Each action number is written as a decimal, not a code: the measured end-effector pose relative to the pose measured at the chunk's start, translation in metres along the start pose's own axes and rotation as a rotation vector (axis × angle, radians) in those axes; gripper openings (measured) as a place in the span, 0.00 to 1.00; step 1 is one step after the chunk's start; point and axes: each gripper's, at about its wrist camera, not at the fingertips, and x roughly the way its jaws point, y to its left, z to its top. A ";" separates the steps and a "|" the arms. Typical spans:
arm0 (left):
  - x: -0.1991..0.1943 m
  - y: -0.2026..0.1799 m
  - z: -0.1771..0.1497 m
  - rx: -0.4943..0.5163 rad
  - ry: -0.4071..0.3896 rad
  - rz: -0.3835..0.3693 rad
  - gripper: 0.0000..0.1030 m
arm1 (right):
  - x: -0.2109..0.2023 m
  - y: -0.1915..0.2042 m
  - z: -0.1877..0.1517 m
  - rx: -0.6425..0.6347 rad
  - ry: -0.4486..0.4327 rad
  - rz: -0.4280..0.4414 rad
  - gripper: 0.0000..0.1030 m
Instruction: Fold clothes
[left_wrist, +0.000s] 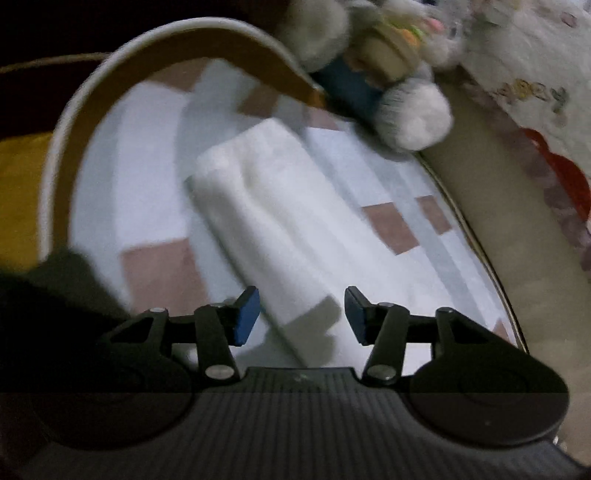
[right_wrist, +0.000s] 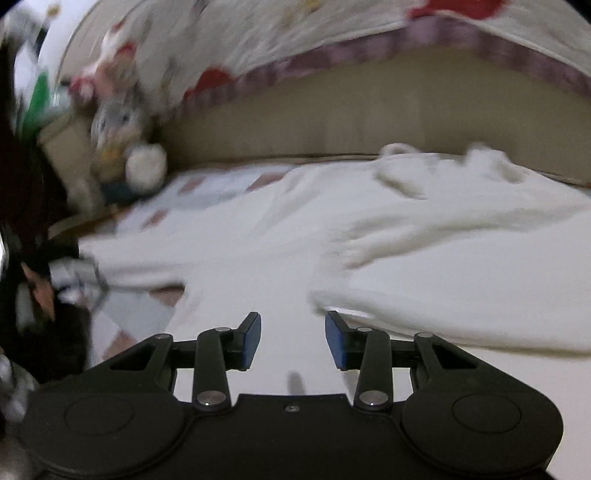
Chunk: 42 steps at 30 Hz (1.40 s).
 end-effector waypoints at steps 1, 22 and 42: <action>0.007 0.002 0.002 -0.002 0.004 0.006 0.53 | 0.007 0.009 0.002 -0.017 -0.003 -0.011 0.43; -0.019 -0.077 -0.020 0.471 -0.309 -0.026 0.10 | 0.022 0.022 -0.016 0.011 0.031 -0.148 0.43; -0.112 -0.243 -0.274 0.810 0.325 -0.635 0.42 | -0.058 -0.107 -0.043 0.321 -0.031 -0.154 0.43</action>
